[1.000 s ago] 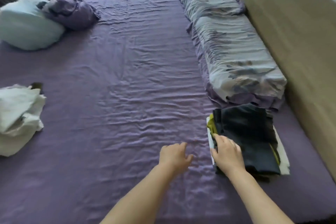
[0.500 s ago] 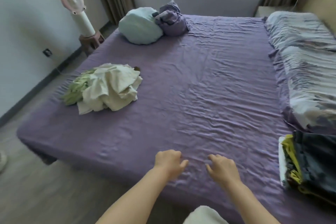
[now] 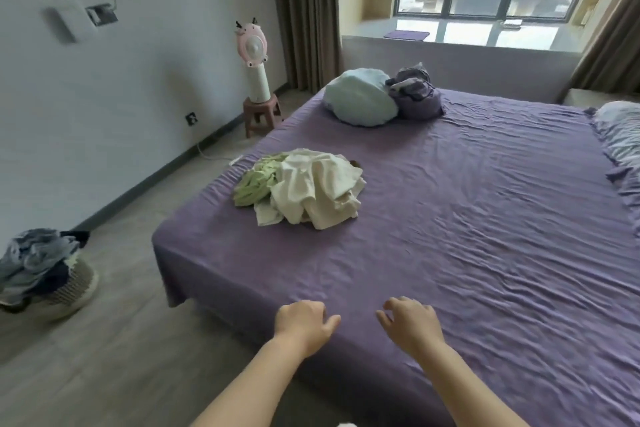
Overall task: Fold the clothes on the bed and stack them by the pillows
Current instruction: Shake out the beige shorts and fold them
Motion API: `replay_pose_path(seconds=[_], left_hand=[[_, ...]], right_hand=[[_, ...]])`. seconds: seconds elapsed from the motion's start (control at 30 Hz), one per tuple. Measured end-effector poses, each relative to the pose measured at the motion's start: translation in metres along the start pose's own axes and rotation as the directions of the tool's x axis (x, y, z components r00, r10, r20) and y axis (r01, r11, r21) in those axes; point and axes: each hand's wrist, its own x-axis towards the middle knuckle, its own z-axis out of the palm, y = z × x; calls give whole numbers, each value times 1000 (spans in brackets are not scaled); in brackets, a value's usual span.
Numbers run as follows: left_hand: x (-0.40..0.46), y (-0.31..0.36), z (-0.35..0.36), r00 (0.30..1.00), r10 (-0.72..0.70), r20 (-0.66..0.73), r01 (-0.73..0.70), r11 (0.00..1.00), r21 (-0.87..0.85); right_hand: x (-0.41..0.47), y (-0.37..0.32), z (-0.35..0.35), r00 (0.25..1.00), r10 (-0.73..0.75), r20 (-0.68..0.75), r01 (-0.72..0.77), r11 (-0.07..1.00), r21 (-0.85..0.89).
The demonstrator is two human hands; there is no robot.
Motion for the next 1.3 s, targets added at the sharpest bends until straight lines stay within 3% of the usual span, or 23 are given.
replay_pose_path(seconds=[0.3,0.67,0.87,1.0,1.13,1.3], left_hand=[[37,-99,-20,985,-173,-8,170,975,-146],[198,-158,-66,971,-236,30,237,955,-179],[287,-162,-85,992,-124,20,126,980,-156],[367,-163,-78,995,98,21,-97,994,-55],[448,-161,-60,928,361,92,-368,926,87],[524,-155,-46,877,441,193,-478,844,244]], right_hand=[[81,-82,-10,988,-131,87,134,990,-34],[270,-129,-25,975,-177,135,182,983,-23],[351,-119,-37,989,-83,123,85,996,-7],[401,-99,-24,985,29,172,-38,998,46],[439,-88,3,971,160,177,-183,976,120],[499,-89,26,946,285,152,-313,927,206]])
